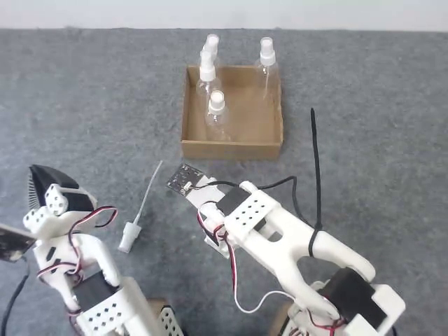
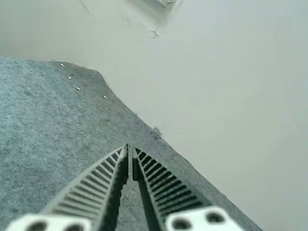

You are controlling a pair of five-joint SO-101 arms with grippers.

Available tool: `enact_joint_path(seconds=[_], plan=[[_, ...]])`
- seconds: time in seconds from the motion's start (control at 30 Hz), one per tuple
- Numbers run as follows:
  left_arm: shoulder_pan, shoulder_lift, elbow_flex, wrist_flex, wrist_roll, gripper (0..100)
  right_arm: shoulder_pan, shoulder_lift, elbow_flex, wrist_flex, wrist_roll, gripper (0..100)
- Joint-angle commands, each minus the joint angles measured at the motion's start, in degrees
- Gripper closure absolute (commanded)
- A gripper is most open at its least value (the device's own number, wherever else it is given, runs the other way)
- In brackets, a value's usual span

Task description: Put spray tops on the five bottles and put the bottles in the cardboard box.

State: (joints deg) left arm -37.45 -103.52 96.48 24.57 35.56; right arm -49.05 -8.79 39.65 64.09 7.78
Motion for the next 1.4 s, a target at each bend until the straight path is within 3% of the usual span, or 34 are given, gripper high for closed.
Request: enact_joint_path(seconds=[0.0, 1.37], plan=[[0.18, -0.88, -0.57, -1.76, -0.62, 99, -0.48, -0.92, 0.18, -0.75, 0.79, 79.7], [0.18, -0.88, -0.57, -1.76, -0.62, 99, -0.57, -0.92, 0.18, -5.85, 0.35, 79.5]])
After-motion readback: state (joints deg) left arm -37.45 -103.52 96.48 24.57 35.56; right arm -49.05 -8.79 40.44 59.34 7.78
